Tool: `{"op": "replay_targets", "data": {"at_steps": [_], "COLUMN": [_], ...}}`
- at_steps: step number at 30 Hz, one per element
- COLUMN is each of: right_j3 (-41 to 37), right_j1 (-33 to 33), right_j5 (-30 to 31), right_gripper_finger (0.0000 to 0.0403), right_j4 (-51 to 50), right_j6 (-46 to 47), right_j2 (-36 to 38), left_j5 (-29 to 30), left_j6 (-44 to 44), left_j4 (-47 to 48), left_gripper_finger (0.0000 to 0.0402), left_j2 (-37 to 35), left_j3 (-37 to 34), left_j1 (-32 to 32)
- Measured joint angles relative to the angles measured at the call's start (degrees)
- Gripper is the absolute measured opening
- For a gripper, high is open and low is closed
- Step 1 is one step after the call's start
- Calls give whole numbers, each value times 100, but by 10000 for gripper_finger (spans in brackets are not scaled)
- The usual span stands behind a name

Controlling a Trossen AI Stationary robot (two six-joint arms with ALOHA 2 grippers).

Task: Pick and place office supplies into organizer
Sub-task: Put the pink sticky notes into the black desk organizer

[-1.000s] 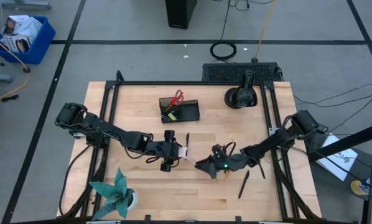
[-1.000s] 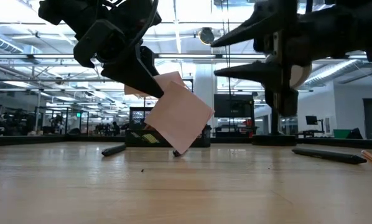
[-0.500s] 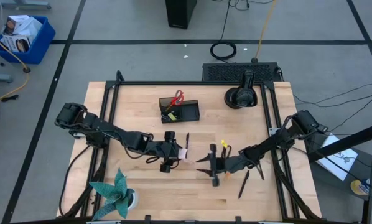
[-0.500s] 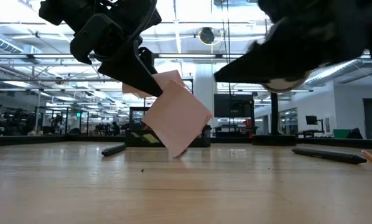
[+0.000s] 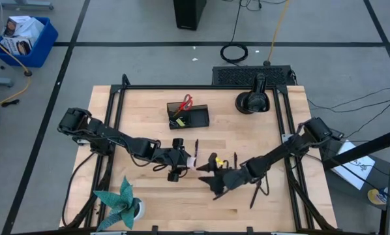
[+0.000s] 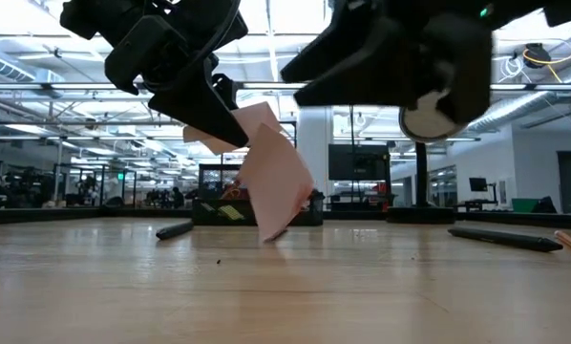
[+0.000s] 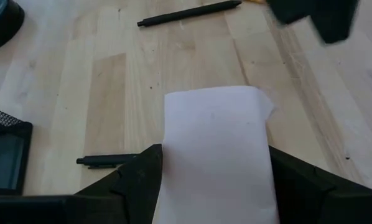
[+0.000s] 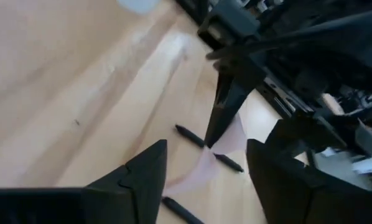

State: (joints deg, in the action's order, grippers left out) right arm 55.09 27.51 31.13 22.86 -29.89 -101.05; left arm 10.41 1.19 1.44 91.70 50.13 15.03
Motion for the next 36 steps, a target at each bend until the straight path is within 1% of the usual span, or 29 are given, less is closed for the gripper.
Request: {"op": "replay_targets", "data": {"at_steps": [2,4,6,10,15,19,21,23,25,29,30,33,36], "right_j3": [148,219,242,95,-47,-47,-52,-58,-83,-83,-83,-84,-92], "right_j1": [-8,28,39,45,184,199,185,150,134,121,90,-43,-67], "right_j5": [66,357,519,341,451,38,-2,-140,-139,-103,-143,-567,-580], "right_gripper_finger": [228,240,247,248,243,244,244,242,241,240,240,240,240], "right_j4": [-97,-169,-143,-165,-46,-548,-761,-856,-883,-822,-873,-1188,-1208], "right_j6": [-325,-365,21,679,924,1698,1839,1864,1804,1331,1337,1476,1666], "right_j2": [-155,-287,-389,-394,-342,-346,-378,-412,-414,-412,-412,-412,-418], "left_j5": [0,-1,-2,-2,-2,-2,-2,-2,-4,-7,-7,-9,-151], "left_j6": [0,0,0,0,0,-46,-95,-184,-227,-304,-314,-328,-426], "left_j4": [-6,-1,1,2,11,10,3,1,4,-6,-3,3,46], "left_gripper_finger": [250,250,250,250,250,250,250,250,250,250,250,250,250], "left_j2": [0,0,0,0,0,0,0,0,0,0,0,0,0], "left_j3": [0,0,0,0,0,0,0,0,0,-1,-1,0,-2], "left_j1": [0,0,0,0,0,0,0,0,3,6,7,22,26]}}
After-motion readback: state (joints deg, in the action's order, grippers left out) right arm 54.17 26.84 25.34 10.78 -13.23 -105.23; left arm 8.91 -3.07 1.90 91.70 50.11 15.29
